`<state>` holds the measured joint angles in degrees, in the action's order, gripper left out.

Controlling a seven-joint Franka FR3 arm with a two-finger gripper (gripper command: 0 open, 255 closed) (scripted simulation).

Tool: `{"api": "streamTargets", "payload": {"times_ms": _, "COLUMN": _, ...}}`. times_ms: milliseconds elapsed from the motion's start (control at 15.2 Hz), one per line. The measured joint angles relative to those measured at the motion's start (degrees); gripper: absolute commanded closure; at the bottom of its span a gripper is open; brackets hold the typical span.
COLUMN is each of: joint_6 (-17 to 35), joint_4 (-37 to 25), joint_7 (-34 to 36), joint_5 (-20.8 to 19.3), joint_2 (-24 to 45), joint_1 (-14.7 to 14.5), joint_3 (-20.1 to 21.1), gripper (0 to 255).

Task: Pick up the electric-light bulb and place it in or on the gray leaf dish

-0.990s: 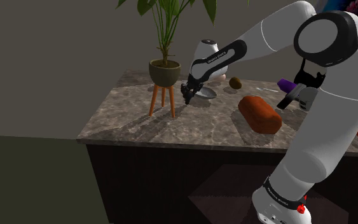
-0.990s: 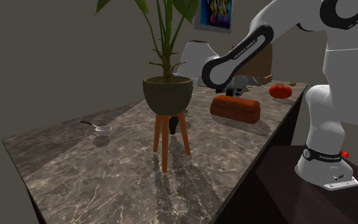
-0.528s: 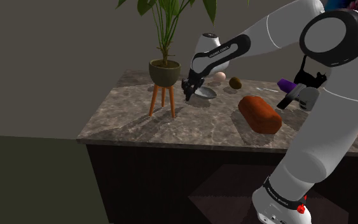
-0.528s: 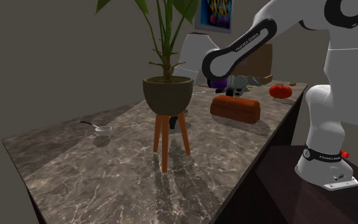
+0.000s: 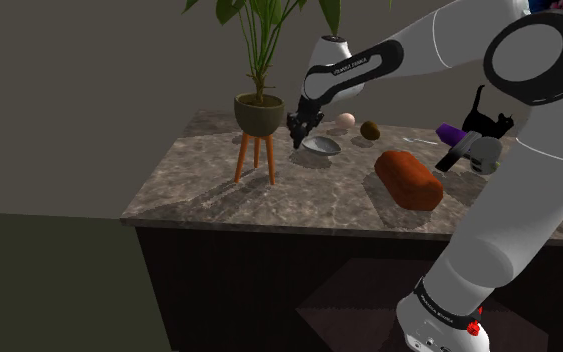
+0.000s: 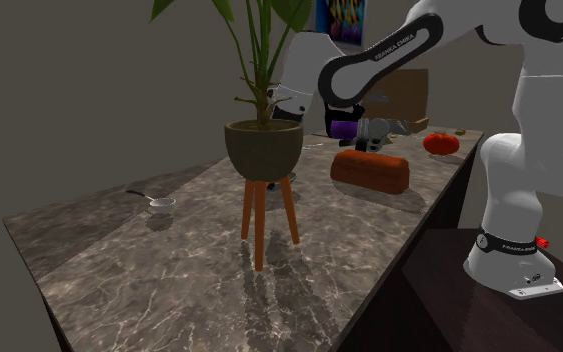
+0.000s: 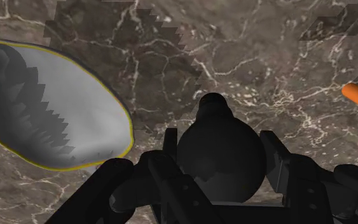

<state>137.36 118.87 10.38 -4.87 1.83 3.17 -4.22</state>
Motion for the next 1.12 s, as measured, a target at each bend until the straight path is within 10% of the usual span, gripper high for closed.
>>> {"api": "streamTargets", "payload": {"times_ms": 1122, "joint_6": -9.23, "joint_4": -11.35, "joint_7": -11.53, "joint_5": 4.42, "joint_2": 1.78, "joint_1": 4.56, "joint_3": -4.24, "gripper": 255}}
